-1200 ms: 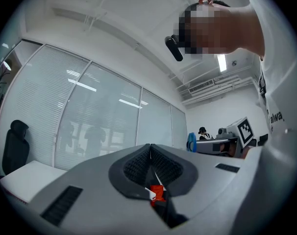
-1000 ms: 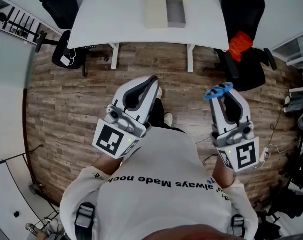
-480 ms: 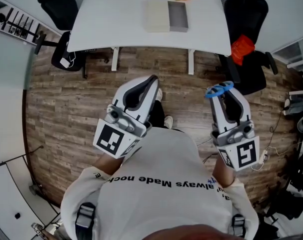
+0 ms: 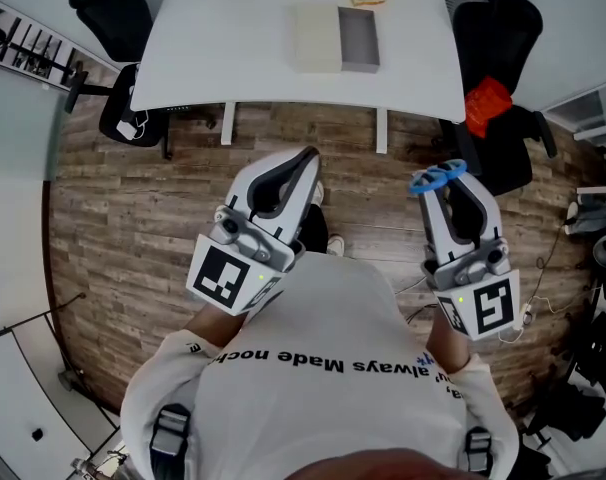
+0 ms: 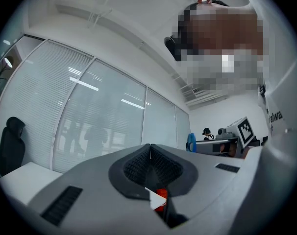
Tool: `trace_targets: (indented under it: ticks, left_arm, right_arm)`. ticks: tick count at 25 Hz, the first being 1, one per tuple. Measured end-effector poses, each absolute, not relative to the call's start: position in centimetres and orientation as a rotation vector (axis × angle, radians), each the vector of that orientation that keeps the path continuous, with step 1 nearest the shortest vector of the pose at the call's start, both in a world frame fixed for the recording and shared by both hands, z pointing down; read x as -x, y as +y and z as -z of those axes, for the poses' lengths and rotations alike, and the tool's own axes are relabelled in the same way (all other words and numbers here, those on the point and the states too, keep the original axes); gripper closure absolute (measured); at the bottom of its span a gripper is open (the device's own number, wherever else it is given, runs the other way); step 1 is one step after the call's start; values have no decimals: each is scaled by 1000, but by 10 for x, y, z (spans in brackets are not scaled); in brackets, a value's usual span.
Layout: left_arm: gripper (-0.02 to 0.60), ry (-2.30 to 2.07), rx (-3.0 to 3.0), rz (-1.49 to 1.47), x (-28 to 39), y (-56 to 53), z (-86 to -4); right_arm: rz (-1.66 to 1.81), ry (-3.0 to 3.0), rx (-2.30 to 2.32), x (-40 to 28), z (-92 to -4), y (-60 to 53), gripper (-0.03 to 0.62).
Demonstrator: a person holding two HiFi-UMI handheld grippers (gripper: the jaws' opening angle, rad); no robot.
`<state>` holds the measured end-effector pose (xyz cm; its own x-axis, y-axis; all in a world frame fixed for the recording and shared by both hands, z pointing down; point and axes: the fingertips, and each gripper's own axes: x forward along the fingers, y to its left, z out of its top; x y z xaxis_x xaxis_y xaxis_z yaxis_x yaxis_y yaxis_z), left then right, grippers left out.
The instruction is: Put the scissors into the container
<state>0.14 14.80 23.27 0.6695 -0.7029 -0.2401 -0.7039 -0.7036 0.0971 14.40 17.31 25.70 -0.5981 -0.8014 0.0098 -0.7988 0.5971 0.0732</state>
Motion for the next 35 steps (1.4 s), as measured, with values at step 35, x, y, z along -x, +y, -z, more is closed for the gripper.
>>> trace_targets:
  ticks: [35]
  left_arm:
    - [561,1233,2880,-437,41,-20,-236]
  right_arm:
    - [84,-2747,-1368,-102,-256,6,497]
